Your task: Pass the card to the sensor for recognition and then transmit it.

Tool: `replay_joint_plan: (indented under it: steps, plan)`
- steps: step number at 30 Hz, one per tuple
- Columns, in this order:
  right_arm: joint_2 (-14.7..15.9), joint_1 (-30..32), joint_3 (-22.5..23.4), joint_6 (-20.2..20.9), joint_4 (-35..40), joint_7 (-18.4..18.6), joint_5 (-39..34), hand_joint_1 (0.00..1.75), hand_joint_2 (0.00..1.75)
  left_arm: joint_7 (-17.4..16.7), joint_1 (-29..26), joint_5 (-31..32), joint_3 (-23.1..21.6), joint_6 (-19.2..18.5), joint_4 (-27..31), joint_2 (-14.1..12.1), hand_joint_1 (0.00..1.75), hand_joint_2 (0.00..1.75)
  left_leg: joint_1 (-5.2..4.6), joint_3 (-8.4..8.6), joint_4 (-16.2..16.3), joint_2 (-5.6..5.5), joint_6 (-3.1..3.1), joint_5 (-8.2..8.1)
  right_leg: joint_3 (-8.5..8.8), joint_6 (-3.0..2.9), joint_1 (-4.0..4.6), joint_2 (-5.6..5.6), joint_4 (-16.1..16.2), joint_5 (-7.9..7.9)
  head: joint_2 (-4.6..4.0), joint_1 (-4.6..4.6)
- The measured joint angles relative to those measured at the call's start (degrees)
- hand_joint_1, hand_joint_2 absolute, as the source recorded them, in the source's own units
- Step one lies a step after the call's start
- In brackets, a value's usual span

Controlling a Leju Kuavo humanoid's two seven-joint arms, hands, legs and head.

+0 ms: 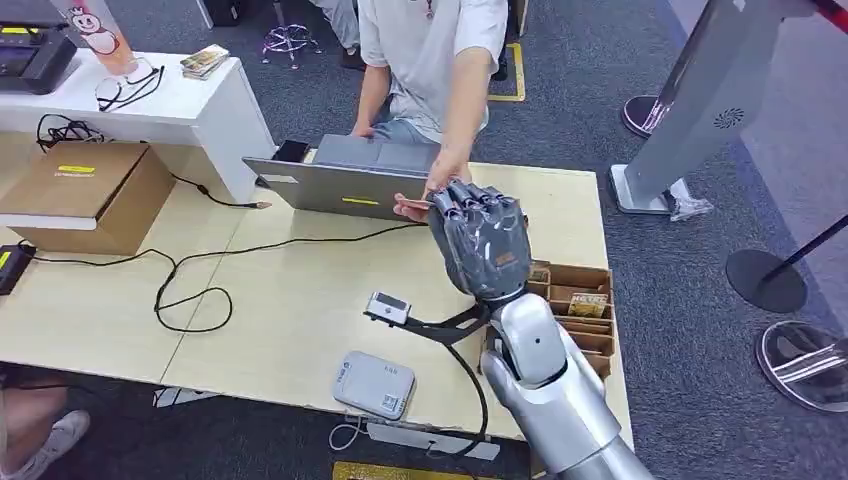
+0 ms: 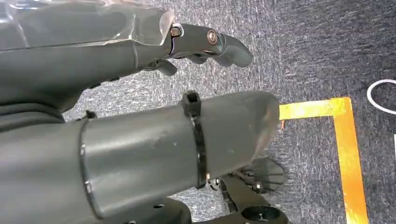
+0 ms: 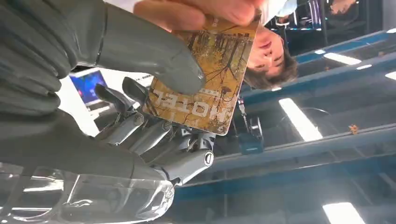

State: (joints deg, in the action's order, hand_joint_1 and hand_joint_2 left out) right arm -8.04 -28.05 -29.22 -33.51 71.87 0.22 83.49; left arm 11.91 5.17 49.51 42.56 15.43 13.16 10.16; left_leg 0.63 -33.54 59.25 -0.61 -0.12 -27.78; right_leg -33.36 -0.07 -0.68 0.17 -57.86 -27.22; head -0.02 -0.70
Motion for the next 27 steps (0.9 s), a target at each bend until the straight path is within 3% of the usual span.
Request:
replay_joint_plan:
  steps: [15,16,17,18,27]
  plan:
    - [-0.81,-0.64,-0.85,0.17,-2.82,0.85,1.91,1.75,1.75,0.72,-0.07,-0.42,0.0,0.39,0.0,0.09,0.0,0.0,0.0,0.0,0.0,0.0,0.0,0.0,0.0,0.0,0.0,0.0,0.0,0.0,0.0,0.0]
    - [-0.81,-0.65,-0.85,0.2,-2.89,0.85,1.91,1.24,1.75,0.77,-0.07,-0.46,0.0,0.42,0.0,0.09,0.0,0.0,0.0,0.0,0.0,0.0,0.0,0.0,0.0,0.0,0.0,0.0,0.0,0.0,0.0,0.02]
    - [-0.83,-0.67,-0.85,0.26,-3.0,0.85,1.91,1.24,1.75,0.81,-0.07,-0.48,0.0,0.42,0.0,0.09,0.0,0.0,0.0,0.0,0.0,0.0,0.0,0.0,0.0,0.0,0.0,0.0,0.0,0.0,0.0,0.0]
    - [-0.88,-0.67,-0.85,0.33,-3.06,0.9,1.88,0.0,1.75,0.83,-0.07,-0.48,0.0,0.42,0.0,0.09,0.0,0.0,0.0,0.0,0.0,0.0,0.0,0.0,0.0,0.0,0.0,0.0,0.0,0.0,0.0,0.0]
    - [-1.12,-0.68,-0.85,1.36,-3.41,1.31,1.71,0.0,1.75,0.9,-0.08,-0.7,0.0,0.48,0.0,0.15,0.0,0.0,0.0,0.01,0.0,0.0,0.0,0.0,0.0,0.0,0.0,0.0,0.0,0.0,0.0,0.02]
